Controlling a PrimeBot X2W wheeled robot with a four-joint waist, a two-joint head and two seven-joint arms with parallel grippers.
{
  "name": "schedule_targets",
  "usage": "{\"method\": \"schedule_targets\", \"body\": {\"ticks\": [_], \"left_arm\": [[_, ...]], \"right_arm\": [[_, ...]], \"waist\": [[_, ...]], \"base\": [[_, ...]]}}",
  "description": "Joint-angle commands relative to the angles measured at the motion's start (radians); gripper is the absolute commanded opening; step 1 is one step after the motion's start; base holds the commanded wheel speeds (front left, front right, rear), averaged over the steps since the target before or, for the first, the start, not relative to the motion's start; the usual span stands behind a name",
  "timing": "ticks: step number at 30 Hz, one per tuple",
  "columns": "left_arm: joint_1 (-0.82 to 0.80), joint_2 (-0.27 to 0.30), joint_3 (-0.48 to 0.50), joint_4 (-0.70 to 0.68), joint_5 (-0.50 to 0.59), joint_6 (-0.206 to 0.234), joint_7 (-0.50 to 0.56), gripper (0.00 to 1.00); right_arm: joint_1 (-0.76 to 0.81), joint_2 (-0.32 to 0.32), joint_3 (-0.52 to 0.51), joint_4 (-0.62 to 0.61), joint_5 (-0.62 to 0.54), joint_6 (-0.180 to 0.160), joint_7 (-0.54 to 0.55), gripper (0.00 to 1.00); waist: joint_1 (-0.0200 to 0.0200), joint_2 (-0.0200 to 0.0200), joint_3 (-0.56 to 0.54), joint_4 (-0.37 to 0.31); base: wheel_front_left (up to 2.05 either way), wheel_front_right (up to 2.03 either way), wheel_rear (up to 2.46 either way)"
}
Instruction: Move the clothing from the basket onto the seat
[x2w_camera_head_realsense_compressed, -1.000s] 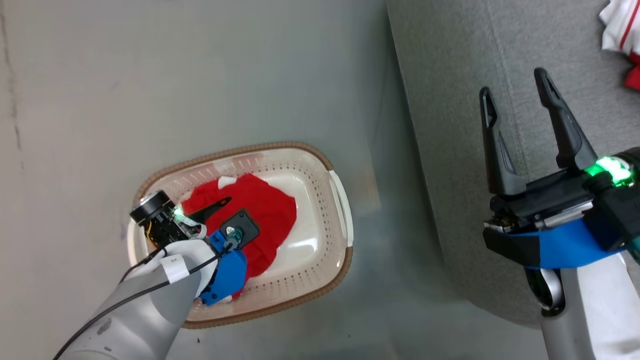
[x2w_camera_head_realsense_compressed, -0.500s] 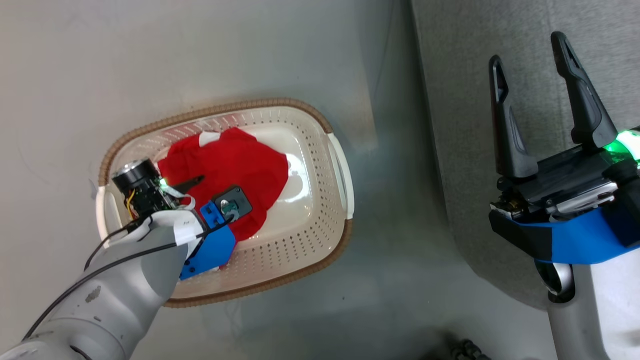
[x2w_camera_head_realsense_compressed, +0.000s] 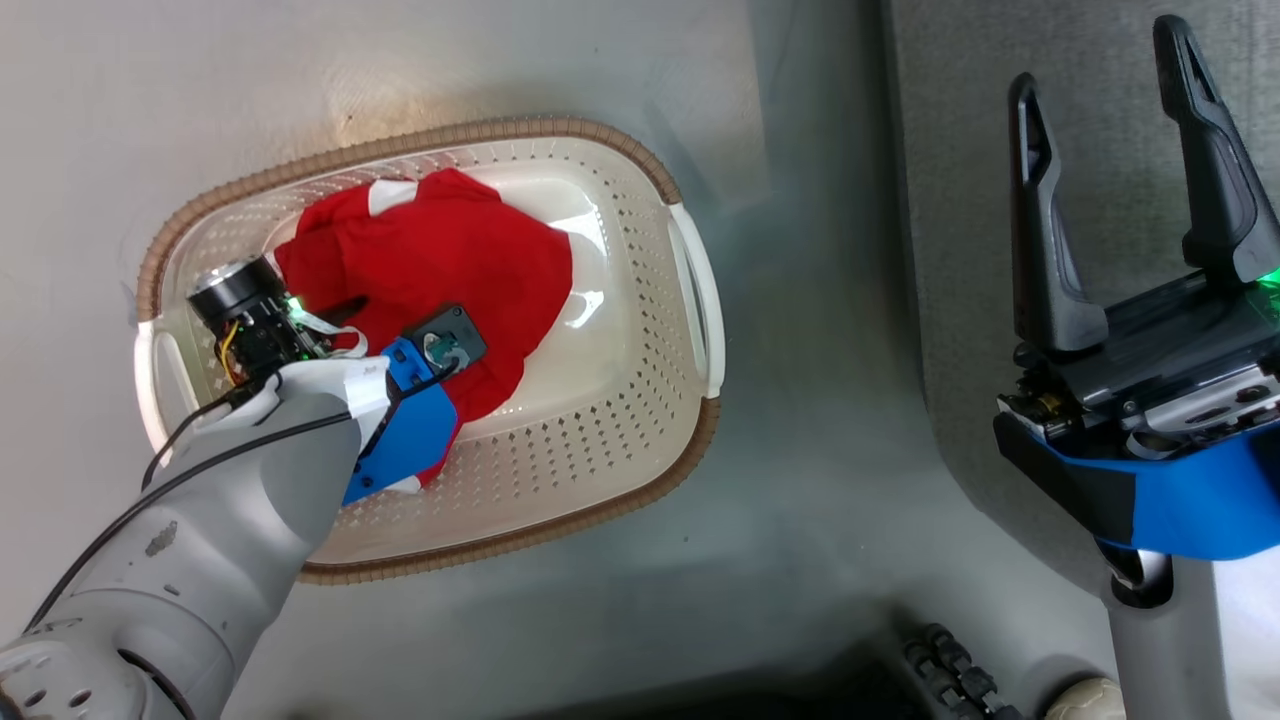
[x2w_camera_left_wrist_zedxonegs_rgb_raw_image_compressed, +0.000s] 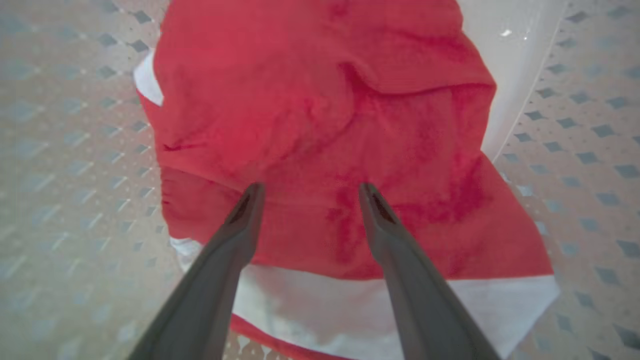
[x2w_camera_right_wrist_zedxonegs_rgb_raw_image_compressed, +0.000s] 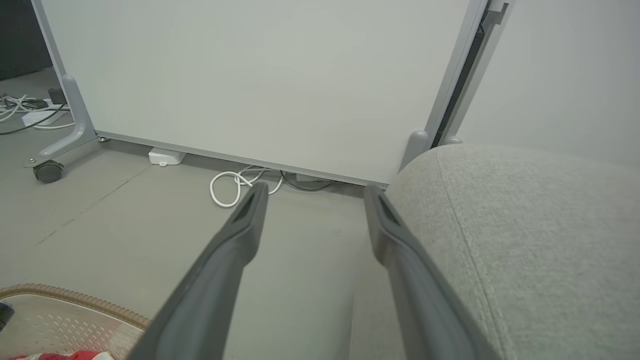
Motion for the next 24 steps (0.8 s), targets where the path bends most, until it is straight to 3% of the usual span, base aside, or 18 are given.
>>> {"method": "schedule_targets", "body": {"ticks": [1,24], "left_arm": [[-0.022,0.007,-0.003,0.005,-0.005,0.0,0.008,1.0],[-0.089,-0.052,-0.005,0.015,0.026,0.0,0.144,1.0]], "right_arm": [[-0.006,-0.001,0.001,-0.011,-0.003,0.0,-0.001,1.0],[0.043,-0.009,0.0,-0.101,-0.031,0.0,0.0,1.0]], "waist": [[-0.0001,0.0,0.016,0.008],[-0.0001,0.0,0.124,0.009]], "base": [[0.0,0.0,0.0],[0.0,0.0,0.0]]}}
